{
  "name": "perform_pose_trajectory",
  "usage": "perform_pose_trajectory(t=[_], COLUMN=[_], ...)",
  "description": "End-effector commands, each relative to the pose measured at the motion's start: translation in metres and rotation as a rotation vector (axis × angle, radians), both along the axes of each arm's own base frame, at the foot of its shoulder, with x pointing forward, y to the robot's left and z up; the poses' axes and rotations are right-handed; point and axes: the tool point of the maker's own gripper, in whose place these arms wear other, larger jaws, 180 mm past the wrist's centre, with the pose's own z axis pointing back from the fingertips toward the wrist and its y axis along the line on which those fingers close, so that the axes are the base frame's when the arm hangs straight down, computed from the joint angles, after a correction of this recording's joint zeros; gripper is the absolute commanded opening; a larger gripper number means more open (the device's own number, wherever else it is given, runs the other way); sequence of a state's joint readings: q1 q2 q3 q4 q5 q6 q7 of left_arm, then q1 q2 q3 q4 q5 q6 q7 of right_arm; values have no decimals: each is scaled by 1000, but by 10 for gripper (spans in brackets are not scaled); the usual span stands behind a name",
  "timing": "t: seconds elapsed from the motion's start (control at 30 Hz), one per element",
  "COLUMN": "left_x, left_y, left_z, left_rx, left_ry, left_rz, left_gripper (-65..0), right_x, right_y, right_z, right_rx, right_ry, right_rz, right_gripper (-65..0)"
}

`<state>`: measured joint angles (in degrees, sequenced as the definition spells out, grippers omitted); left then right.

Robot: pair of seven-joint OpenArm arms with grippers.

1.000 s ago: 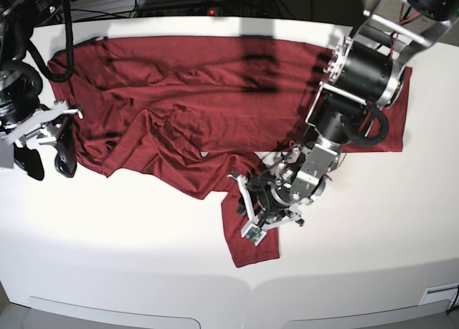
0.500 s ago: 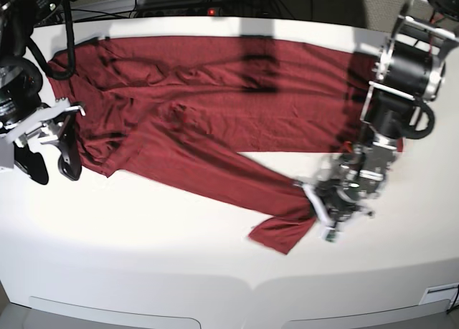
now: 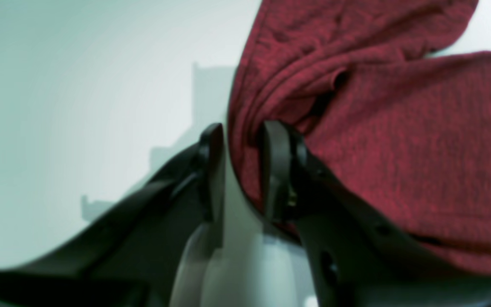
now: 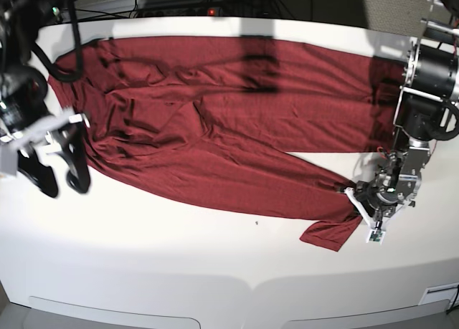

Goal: Fold the T-shirt properly

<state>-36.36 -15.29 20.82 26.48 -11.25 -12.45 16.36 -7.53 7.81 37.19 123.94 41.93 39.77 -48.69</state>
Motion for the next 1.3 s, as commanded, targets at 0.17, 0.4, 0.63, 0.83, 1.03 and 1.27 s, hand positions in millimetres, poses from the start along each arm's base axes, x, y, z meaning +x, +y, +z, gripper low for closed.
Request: perform_pose_trajectory(t=[0.17, 0.4, 0.63, 0.83, 1.03, 1.27], left_x=[-18, -21, -20, -16, -16, -14], left_y=[-51, -77, -66, -68, -68, -67], left_z=[-22, -25, -24, -21, -21, -19], left_rx=[-34, -61, -36, -42, -43, -39], left_ry=[116, 137, 129, 105, 102, 106], left_rz=[-62, -88, -88, -91, -91, -90], left_gripper=[-495, -495, -495, -495, -495, -495], right_x=[74, 154, 175, 149, 124, 107], right_y=[38, 89, 89, 87, 85, 51], right_z=[-83, -143, -194, -228, -250, -262], right_rx=[10, -45, -27, -38, -62, -121], right_ry=[216, 402, 546, 653, 748, 837], right_rz=[116, 238, 207, 211, 228, 194], right_gripper=[-303, -303, -303, -303, -325, -650])
